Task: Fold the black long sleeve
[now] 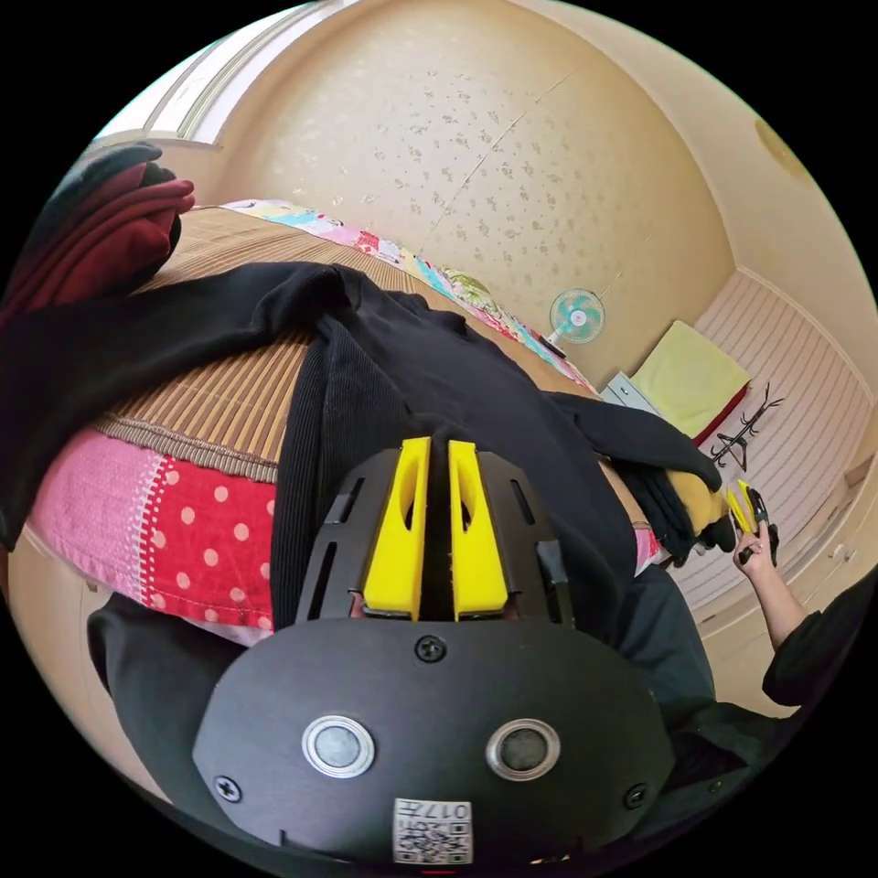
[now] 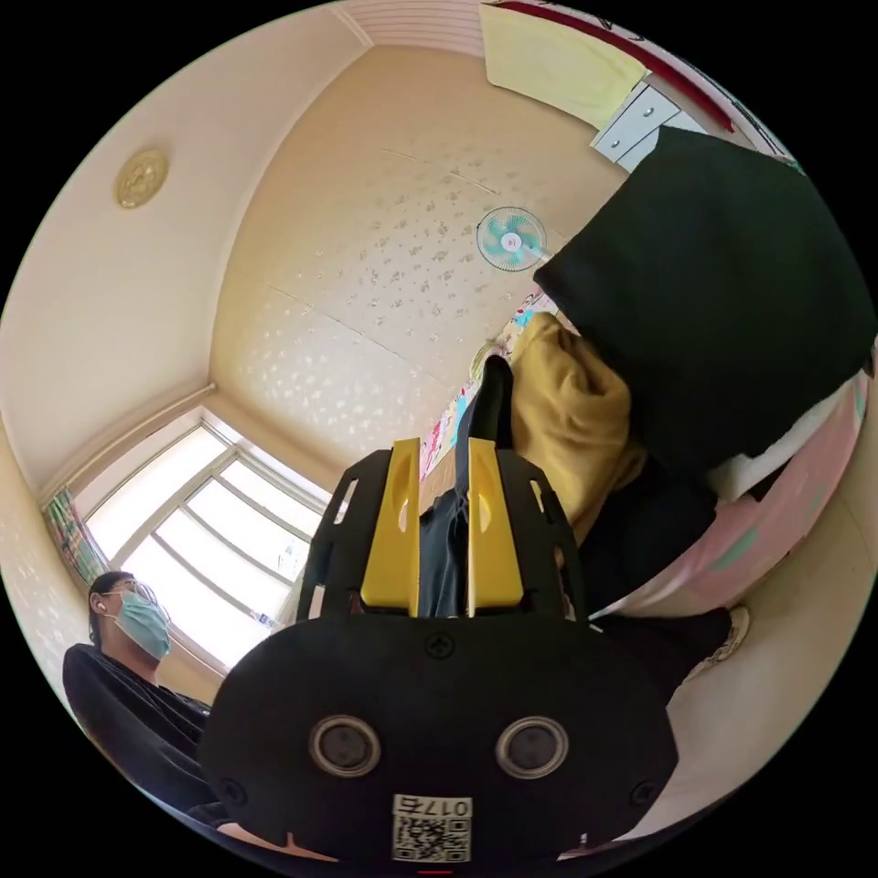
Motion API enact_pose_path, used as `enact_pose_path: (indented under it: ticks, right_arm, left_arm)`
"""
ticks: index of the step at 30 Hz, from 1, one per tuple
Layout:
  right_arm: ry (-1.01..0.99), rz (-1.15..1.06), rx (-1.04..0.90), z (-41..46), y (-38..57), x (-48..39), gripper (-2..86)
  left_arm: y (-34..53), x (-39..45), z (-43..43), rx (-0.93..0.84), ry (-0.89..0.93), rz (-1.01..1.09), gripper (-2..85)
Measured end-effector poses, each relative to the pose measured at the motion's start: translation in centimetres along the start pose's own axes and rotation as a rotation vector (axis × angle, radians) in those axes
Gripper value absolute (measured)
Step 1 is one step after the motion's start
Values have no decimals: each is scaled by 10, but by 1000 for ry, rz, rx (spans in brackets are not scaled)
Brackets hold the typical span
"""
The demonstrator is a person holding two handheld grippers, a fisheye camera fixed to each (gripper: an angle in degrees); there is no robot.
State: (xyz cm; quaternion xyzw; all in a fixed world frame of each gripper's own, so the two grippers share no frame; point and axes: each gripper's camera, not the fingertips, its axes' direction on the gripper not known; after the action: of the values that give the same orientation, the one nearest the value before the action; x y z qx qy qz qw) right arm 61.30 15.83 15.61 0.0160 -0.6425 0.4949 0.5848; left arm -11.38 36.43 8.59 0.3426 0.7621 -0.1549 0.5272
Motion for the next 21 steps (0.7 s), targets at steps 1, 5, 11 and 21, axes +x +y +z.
enact_pose_path:
  ticks: [1,5,11,21]
  right_arm:
    - [7,-1,-14,6,4,-4,86]
    - [170,61,-23,37,5,-19,107]
    - [200,185,75,48,-6,-6,113]
    - [219,-108,161,152,-45,-133,38]
  left_arm:
    - [0,4,-3,13,3,11,51]
    - [3,24,-14,67,-21,69,52]
    - [3,-2,-13,20,3,-101,54]
    - [2,-6,-24,54,38,-172,51]
